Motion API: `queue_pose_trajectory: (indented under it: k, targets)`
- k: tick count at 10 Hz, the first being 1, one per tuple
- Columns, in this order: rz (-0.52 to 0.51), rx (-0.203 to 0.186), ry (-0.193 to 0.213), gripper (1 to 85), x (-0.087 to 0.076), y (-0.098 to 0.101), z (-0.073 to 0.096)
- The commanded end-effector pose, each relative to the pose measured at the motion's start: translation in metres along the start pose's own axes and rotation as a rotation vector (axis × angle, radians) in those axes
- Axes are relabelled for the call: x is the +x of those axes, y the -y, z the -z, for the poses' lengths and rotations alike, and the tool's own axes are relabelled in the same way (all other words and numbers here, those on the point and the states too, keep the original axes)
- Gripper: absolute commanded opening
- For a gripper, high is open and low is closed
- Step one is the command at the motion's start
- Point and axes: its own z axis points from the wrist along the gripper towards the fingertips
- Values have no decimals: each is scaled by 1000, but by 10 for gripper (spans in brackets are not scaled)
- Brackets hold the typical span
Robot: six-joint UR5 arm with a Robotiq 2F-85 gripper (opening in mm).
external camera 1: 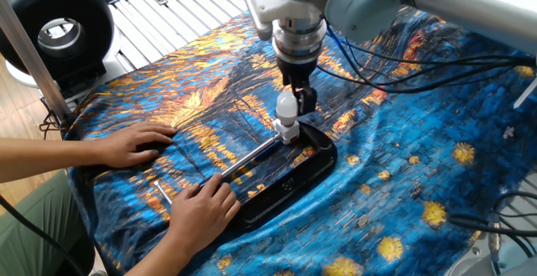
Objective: Take out the light bulb by rotating it
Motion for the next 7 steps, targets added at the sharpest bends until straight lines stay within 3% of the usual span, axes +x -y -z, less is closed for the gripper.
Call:
queue_pose_trajectory:
  k: [1,4,7]
  targets:
    - [-184,-67,-8,757,14,-13,5]
    - [-604,-127,0,680,12,-28,5]
    - [-854,-166,23,630,-2,-32,4]
